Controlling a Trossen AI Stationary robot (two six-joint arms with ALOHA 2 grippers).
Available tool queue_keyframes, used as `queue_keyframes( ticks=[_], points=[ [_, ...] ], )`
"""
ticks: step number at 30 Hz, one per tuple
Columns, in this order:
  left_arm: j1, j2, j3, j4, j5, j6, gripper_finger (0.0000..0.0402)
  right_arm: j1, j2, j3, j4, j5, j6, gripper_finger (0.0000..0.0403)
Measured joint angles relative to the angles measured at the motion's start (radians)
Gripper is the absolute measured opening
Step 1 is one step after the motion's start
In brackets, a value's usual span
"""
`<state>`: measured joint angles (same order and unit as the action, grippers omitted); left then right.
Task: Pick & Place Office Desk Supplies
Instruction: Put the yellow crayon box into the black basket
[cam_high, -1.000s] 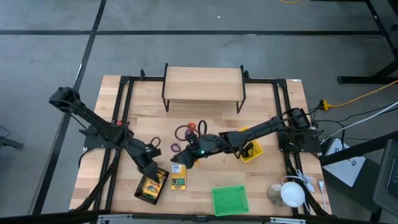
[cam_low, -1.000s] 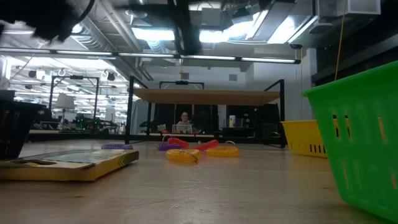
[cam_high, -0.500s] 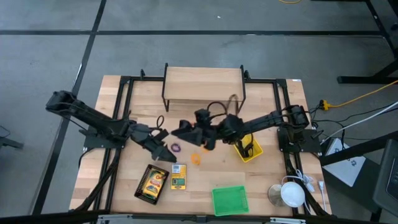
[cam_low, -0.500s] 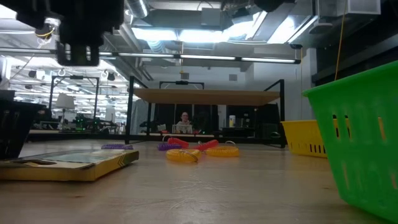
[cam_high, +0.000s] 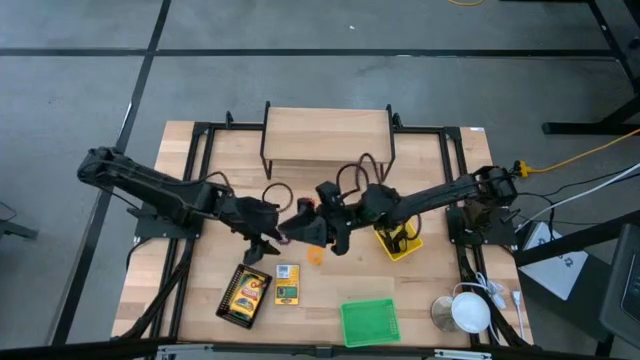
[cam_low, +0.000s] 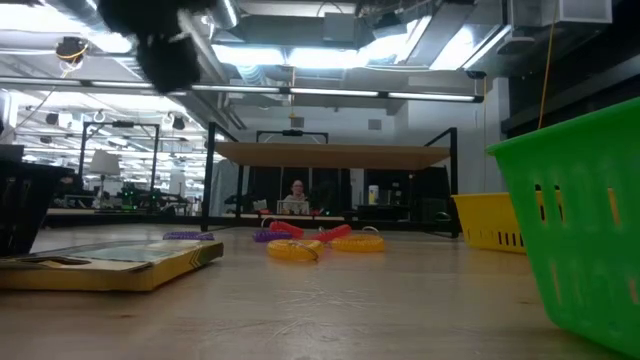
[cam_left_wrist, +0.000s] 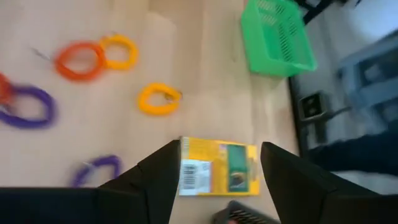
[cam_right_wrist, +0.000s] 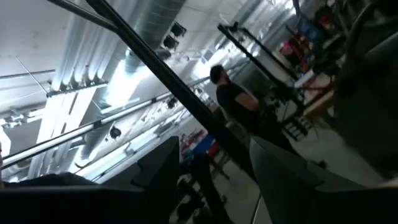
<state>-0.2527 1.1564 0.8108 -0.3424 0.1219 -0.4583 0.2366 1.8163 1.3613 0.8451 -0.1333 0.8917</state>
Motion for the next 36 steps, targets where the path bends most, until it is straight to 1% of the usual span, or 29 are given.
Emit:
queue_keyframes(
  ticks=[3, 7, 10, 12, 14, 15, 17, 20, 23, 26, 27, 29, 31, 33, 36],
  points=[
    [-0.043, 0.051, 0.146, -0.188, -0.094, 0.124, 0.0217, 0.004, -0.031, 0.0, 0.0, 0.036, -0.044, 0.0199],
    [-0.1, 0.152, 0.315, -0.326, -0.195, 0.227, 0.0217, 0.006, -0.084, 0.0, -0.039, 0.079, -0.114, 0.0199],
    [-0.143, 0.251, 0.404, -0.402, -0.265, 0.234, 0.0217, 0.016, -0.146, 0.0, -0.139, 0.135, -0.163, 0.0199],
    [-0.184, 0.314, 0.456, -0.451, -0.315, 0.217, 0.0217, 0.036, -0.196, 0.0, -0.211, 0.214, -0.209, 0.0199],
    [-0.231, 0.373, 0.495, -0.476, -0.356, 0.178, 0.0217, 0.068, -0.254, 0.0, -0.303, 0.317, -0.277, 0.0199],
    [-0.256, 0.397, 0.506, -0.475, -0.375, 0.152, 0.0217, 0.088, -0.29, 0.0, -0.365, 0.385, -0.311, 0.0199],
    [-0.3, 0.437, 0.521, -0.463, -0.4, 0.088, 0.0217, 0.142, -0.366, 0.0, -0.541, 0.563, -0.36, 0.0199],
    [-0.351, 0.485, 0.543, -0.417, -0.435, -0.027, 0.0217, 0.236, -0.463, 0.0, -0.796, 0.874, -0.376, 0.0199],
    [-0.394, 0.55, 0.572, -0.424, -0.505, -0.104, 0.0217, 0.365, -0.529, 0.0, -0.961, 1.196, -0.404, 0.0199],
    [-0.413, 0.642, 0.622, -0.482, -0.499, -0.224, 0.0217, 0.485, -0.55, 0.0, -1.077, 1.467, -0.402, 0.0199],
    [-0.416, 0.684, 0.653, -0.523, -0.492, -0.257, 0.0216, 0.517, -0.549, 0.0, -1.104, 1.524, -0.403, 0.0199],
    [-0.421, 0.775, 0.729, -0.632, -0.492, -0.287, 0.0215, 0.564, -0.546, 0.0, -1.138, 1.593, -0.409, 0.0199],
    [-0.426, 0.869, 0.825, -0.748, -0.493, -0.288, 0.0213, 0.589, -0.541, 0.0, -1.174, 1.616, -0.4, 0.0199],
    [-0.426, 0.952, 0.937, -0.835, -0.49, -0.268, 0.0212, 0.599, -0.536, 0.0, -1.215, 1.6, -0.372, 0.0199],
    [-0.429, 1.05, 1.124, -0.927, -0.517, -0.248, 0.0212, 0.599, -0.538, 0.0, -1.272, 1.53, -0.316, 0.0199]
  ],
)
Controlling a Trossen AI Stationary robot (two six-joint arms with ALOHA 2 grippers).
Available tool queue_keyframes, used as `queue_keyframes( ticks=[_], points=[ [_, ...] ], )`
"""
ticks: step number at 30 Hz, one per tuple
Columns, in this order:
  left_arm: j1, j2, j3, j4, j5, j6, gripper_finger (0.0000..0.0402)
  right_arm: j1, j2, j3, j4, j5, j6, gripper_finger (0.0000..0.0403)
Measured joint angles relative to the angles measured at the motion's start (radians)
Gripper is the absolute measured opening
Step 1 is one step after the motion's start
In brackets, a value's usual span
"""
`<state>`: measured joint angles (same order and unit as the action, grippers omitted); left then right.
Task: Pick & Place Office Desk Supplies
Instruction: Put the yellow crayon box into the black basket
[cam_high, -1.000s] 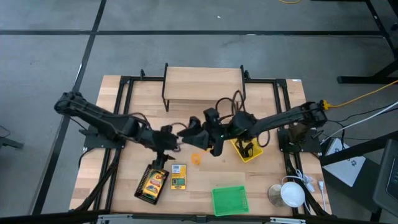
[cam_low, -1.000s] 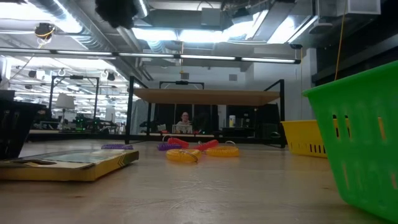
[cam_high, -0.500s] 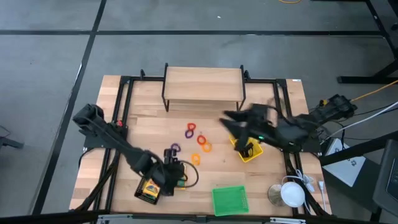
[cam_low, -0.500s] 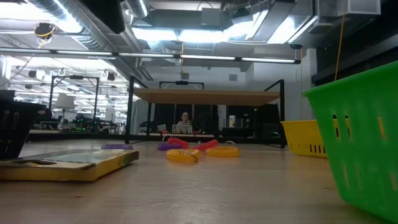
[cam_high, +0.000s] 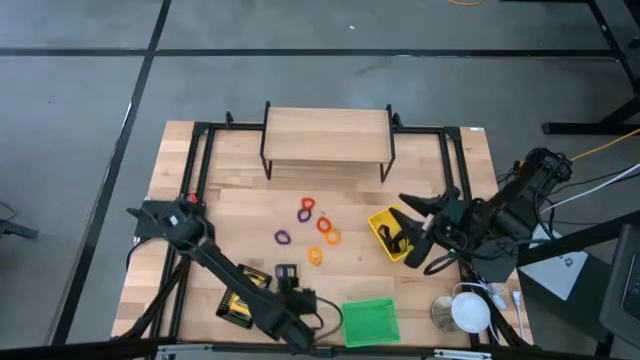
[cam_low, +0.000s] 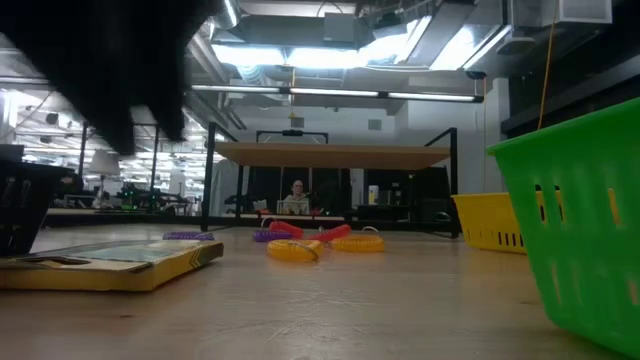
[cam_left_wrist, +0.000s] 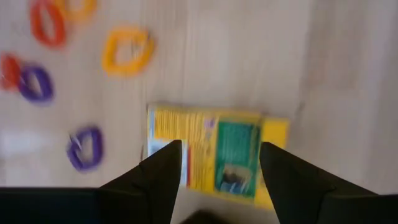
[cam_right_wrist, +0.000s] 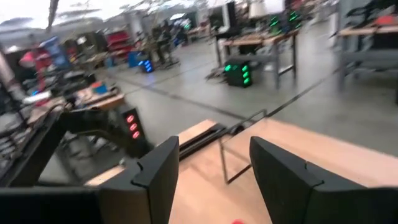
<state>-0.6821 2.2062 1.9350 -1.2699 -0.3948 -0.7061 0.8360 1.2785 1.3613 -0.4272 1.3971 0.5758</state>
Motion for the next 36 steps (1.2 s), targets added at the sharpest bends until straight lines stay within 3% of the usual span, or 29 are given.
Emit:
queue_keyframes(
  ticks=[4, 8, 14, 18, 36],
  points=[
    [-0.016, 0.119, 0.243, -0.122, -0.091, 0.013, 0.0211, 0.0, 0.001, 0.0, -0.081, -0.099, 0.086, 0.0199],
    [-0.029, 0.218, 0.42, -0.21, -0.103, 0.022, 0.0211, 0.0, 0.001, 0.0, -0.161, -0.179, 0.177, 0.0199],
    [-0.067, 0.254, 0.382, -0.277, -0.04, -0.04, 0.0211, 0.0, 0.001, 0.0, -0.195, -0.234, 0.202, 0.0199],
    [-0.09, 0.253, 0.381, -0.3, -0.076, -0.051, 0.0211, 0.0, 0.002, 0.0, -0.2, -0.254, 0.202, 0.0199],
    [-0.104, 0.304, 0.378, -0.291, -0.035, -0.097, 0.0211, -0.002, 0.019, 0.0, -0.27, -0.243, 0.181, 0.0199]
  ],
)
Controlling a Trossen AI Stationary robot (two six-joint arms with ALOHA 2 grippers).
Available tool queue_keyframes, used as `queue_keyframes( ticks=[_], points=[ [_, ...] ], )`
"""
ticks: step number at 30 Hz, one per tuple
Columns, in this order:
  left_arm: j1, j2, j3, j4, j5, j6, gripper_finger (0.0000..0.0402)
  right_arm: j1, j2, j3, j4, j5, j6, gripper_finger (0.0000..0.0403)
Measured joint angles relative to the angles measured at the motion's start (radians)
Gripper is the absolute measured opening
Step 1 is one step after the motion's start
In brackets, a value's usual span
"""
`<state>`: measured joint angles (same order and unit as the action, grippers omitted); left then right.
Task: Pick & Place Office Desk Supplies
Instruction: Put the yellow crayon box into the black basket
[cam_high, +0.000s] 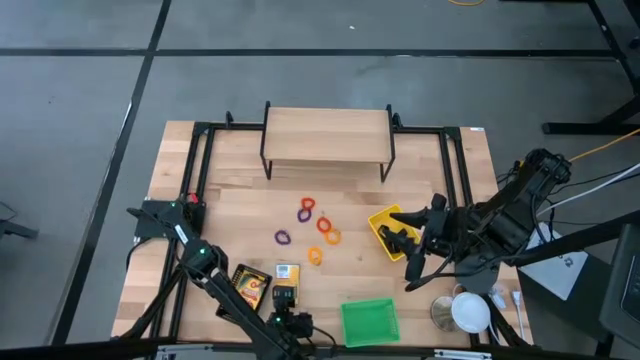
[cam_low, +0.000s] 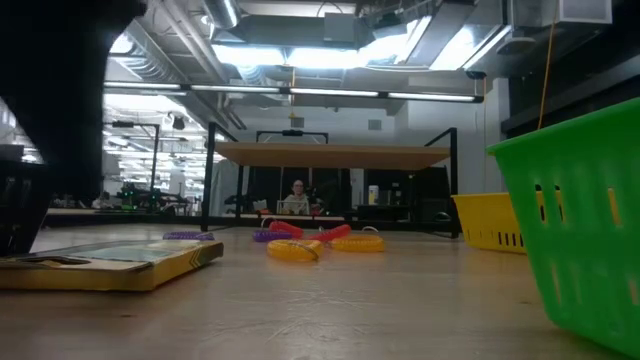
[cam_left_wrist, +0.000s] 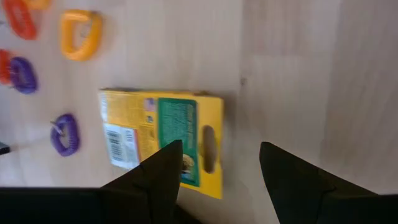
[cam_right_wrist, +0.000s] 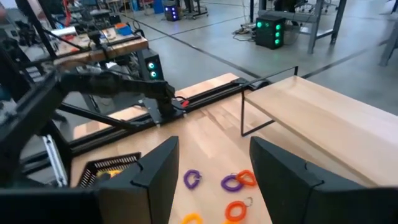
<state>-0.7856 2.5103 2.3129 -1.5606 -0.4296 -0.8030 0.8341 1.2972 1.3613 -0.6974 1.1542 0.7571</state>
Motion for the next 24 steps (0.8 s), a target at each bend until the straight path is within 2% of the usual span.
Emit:
queue_keyframes(
  ticks=[4, 8, 14, 21, 24],
  points=[
    [0.008, 0.007, 0.002, -0.01, -0.027, 0.006, 0.0211, -0.001, 0.017, 0.0, -0.037, 0.003, 0.001, 0.0199],
    [0.01, 0.049, 0.003, -0.009, 0.012, 0.072, 0.0211, -0.001, 0.033, 0.0, -0.068, 0.006, 0.018, 0.0199],
    [-0.001, 0.089, 0.005, -0.019, 0.036, 0.062, 0.0211, -0.006, 0.038, 0.0, -0.077, 0.009, 0.025, 0.0199],
    [0.003, 0.107, -0.002, -0.021, -0.031, 0.032, 0.0211, -0.013, 0.038, 0.0, -0.077, 0.008, 0.051, 0.0199],
    [0.016, 0.114, -0.042, -0.013, -0.04, 0.037, 0.0211, -0.016, 0.038, 0.0, -0.076, 0.009, 0.052, 0.0199]
  ],
)
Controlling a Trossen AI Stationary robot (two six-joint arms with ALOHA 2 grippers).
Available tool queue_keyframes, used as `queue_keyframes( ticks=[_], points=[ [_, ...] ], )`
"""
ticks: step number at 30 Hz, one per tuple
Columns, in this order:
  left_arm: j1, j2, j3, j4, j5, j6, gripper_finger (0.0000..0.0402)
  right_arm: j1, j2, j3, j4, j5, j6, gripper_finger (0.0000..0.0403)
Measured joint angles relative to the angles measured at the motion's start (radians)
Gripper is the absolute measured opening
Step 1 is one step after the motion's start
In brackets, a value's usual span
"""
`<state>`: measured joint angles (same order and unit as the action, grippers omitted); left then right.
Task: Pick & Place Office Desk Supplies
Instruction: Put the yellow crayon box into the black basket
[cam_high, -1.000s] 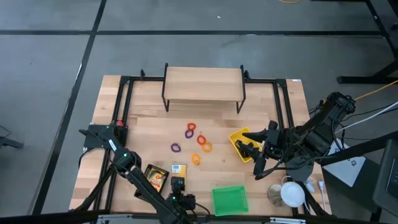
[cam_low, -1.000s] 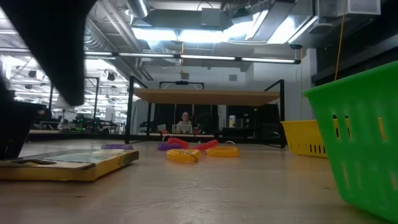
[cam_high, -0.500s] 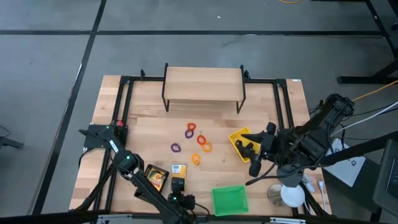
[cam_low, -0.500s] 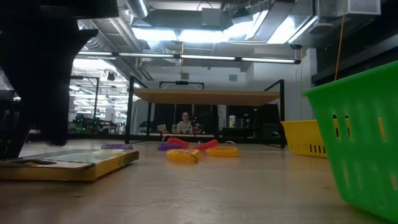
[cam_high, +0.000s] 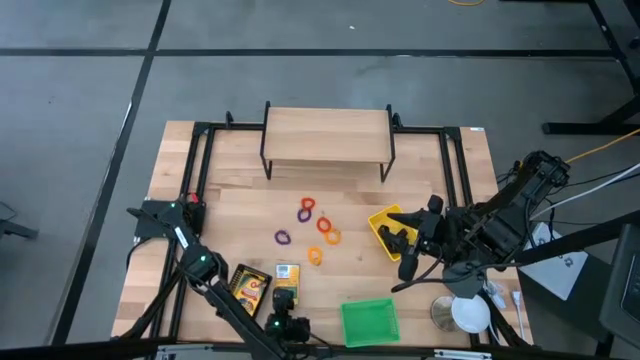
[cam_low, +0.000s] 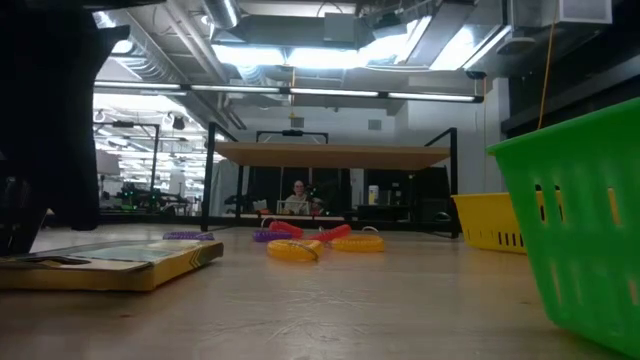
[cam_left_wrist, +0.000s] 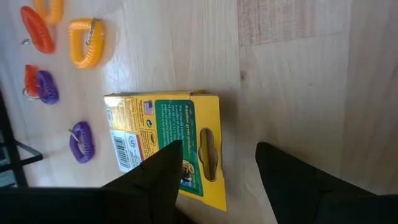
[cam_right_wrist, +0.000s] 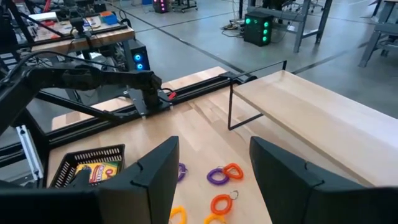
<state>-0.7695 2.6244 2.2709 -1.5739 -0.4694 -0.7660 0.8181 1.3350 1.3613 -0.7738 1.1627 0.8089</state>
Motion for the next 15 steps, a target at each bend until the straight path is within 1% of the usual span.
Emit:
queue_keyframes(
  ticks=[4, 7, 15],
  points=[
    [0.024, 0.0, -0.052, 0.015, 0.011, 0.014, 0.0204, 0.001, 0.0, 0.0, 0.002, -0.002, 0.003, 0.0199],
    [0.04, 0.0, -0.055, 0.01, 0.01, 0.042, 0.0196, 0.001, 0.0, 0.0, 0.002, -0.004, 0.003, 0.0199],
    [0.083, 0.0, -0.058, -0.001, -0.004, 0.049, 0.0176, 0.001, 0.0, 0.0, 0.001, -0.01, 0.014, 0.0199]
  ],
)
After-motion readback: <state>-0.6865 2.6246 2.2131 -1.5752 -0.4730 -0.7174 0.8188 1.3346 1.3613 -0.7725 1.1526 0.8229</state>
